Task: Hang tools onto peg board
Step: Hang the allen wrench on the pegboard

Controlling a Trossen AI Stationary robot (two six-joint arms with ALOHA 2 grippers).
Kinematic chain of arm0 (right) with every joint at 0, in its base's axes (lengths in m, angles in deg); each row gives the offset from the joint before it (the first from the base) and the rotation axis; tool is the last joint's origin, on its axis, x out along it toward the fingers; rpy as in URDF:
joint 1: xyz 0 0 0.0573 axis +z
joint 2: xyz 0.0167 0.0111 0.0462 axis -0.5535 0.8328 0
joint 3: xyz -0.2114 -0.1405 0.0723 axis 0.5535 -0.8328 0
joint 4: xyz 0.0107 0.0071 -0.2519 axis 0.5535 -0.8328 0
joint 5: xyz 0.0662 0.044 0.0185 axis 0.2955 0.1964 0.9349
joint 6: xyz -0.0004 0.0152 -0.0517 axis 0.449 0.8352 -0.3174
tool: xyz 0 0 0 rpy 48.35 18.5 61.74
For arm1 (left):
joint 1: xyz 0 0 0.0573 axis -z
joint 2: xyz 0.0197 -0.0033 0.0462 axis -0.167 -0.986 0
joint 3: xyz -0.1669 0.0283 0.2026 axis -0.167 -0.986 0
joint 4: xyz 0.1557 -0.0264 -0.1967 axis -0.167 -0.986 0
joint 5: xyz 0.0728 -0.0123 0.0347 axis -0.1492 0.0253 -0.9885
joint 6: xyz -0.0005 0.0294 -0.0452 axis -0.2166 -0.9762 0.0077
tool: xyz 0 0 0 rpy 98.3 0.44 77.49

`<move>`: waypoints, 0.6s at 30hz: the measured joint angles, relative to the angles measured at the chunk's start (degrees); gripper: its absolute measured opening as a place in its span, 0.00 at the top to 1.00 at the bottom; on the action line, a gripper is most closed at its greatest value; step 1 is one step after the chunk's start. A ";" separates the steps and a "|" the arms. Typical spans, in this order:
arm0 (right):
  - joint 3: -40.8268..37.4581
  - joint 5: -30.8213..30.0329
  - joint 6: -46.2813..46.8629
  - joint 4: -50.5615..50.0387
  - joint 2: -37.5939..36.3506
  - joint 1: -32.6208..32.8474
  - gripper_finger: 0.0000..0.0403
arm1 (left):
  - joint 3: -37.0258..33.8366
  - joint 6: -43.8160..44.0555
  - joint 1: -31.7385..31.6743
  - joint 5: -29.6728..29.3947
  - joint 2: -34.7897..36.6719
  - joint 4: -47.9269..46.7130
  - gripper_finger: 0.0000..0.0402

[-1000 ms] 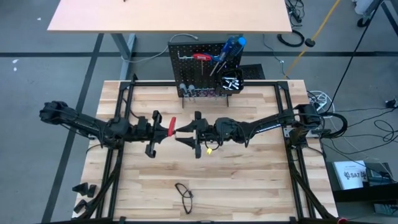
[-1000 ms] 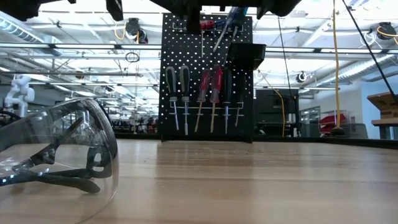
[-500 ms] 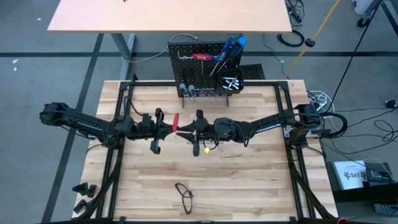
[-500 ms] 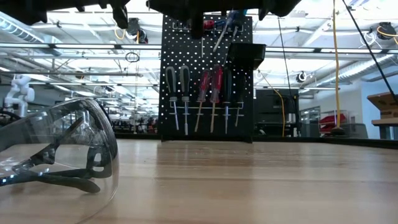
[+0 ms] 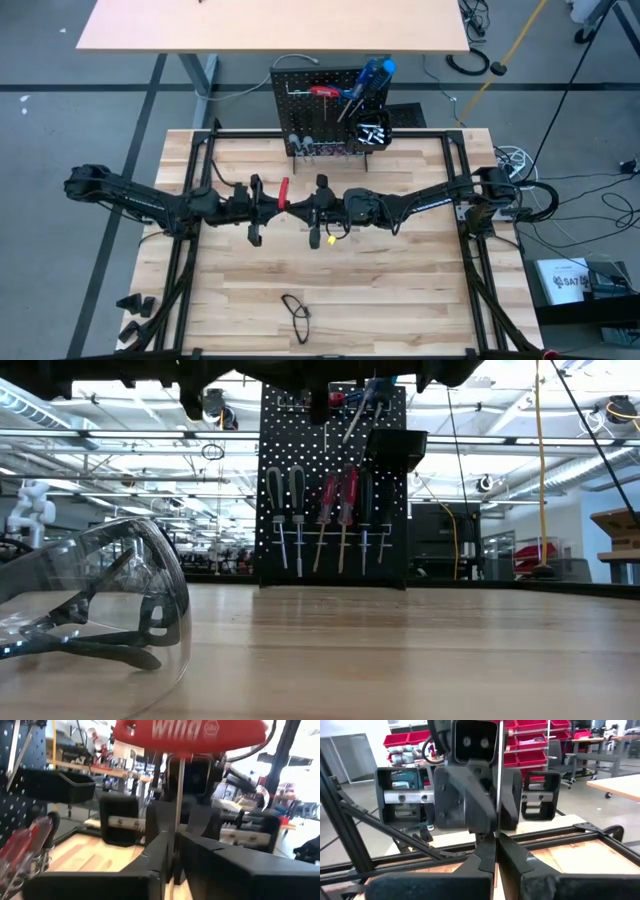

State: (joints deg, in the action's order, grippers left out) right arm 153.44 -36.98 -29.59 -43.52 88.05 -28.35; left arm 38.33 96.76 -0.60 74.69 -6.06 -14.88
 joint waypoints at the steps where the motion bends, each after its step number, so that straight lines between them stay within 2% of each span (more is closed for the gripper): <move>1: 0.00 -0.54 0.02 -0.13 -0.04 0.04 1.00 | -0.02 -0.04 0.00 -0.14 -0.02 -0.61 0.85; 4: 0.00 -1.01 -0.16 -0.16 -0.04 0.07 1.00 | -0.02 -0.01 0.00 -0.18 0.05 -1.29 0.76; 9: 0.00 -8.52 -0.92 -0.02 -0.04 0.17 1.00 | -0.02 -2.10 0.00 -0.14 3.09 -3.06 0.67; 14: 0.00 -15.83 -1.46 0.15 -0.04 0.22 1.00 | -0.02 -4.51 0.00 -0.35 11.79 -15.98 0.66; 18: 0.00 -24.47 -3.21 1.92 -0.04 0.23 1.00 | -0.02 -4.48 0.00 -1.25 18.04 -26.33 0.66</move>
State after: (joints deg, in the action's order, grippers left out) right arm 153.44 -61.45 -32.80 -41.60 88.01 -28.12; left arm 38.31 92.28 -0.60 73.44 11.98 -41.21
